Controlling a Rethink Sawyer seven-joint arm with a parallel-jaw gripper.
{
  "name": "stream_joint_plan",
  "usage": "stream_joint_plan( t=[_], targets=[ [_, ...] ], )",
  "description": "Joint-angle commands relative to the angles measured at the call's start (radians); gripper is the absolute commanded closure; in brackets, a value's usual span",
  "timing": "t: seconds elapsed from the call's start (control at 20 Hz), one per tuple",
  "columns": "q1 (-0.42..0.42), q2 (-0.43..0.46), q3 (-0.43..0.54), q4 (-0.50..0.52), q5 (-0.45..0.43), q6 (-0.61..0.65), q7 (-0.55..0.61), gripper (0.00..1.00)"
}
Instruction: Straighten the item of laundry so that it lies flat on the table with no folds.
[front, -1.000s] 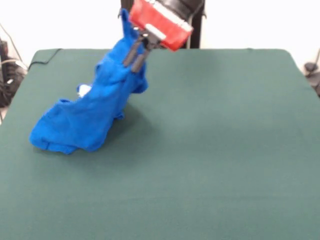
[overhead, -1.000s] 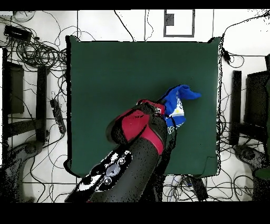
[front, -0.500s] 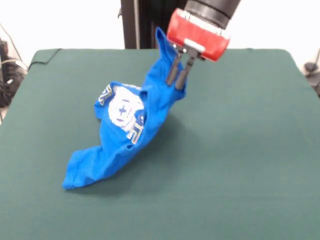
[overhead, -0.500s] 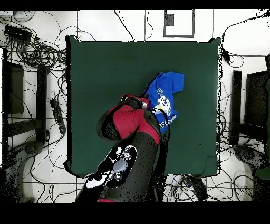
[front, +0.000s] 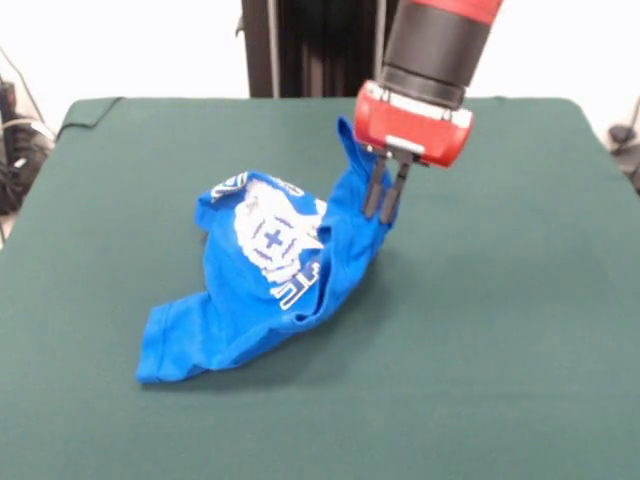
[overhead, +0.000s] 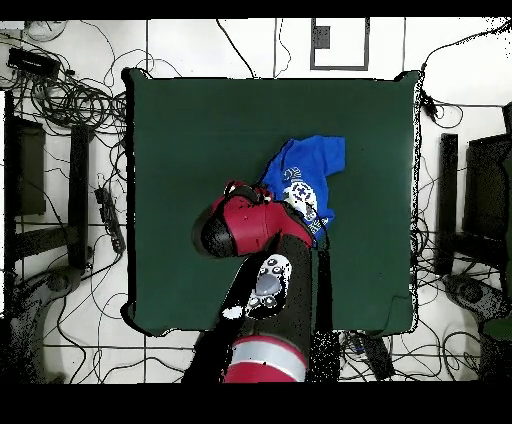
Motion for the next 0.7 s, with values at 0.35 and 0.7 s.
stream_joint_plan(
  t=[0.35, 0.7],
  targets=[
    [0.203, 0.085, 0.046, 0.035, 0.126, 0.097, 0.249, 1.0],
    [0.629, 0.353, -0.493, -0.216, 0.323, 0.617, 0.555, 1.0]
  ],
)
